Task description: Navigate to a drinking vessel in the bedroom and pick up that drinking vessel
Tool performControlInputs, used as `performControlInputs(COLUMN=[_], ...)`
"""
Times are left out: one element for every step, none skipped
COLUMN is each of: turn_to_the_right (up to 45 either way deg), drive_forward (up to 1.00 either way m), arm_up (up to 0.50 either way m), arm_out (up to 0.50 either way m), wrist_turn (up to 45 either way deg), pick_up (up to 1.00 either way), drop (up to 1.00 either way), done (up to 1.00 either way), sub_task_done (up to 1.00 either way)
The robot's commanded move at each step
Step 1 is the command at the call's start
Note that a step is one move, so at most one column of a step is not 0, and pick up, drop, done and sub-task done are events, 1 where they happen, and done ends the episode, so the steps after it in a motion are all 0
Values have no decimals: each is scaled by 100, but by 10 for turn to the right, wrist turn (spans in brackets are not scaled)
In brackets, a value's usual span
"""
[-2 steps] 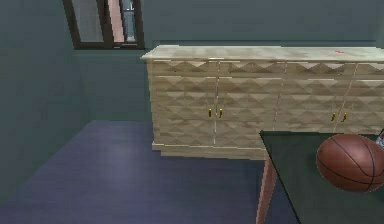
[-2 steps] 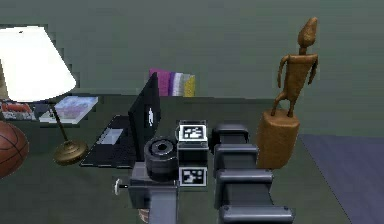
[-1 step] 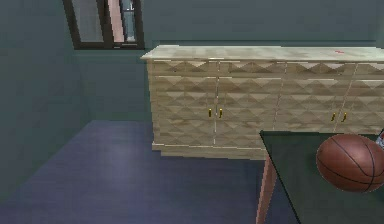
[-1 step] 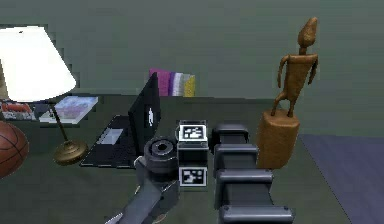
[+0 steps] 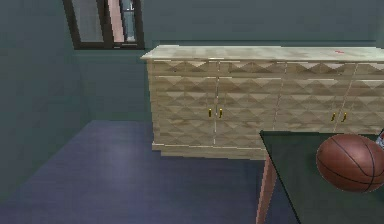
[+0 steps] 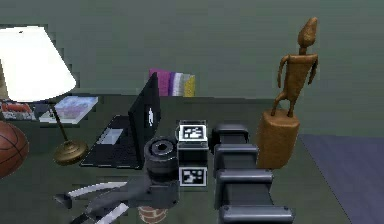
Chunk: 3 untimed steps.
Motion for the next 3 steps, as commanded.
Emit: performControlInputs(turn_to_the_right=[0,0,0], drive_forward=[0,0,0], arm_up=[0,0,-30], arm_out=[0,0,0], wrist_turn=[450,210,0], pick_up=[0,0,0], drop=[0,0,0], done=[0,0,0], sub_task_done=[0,0,0])
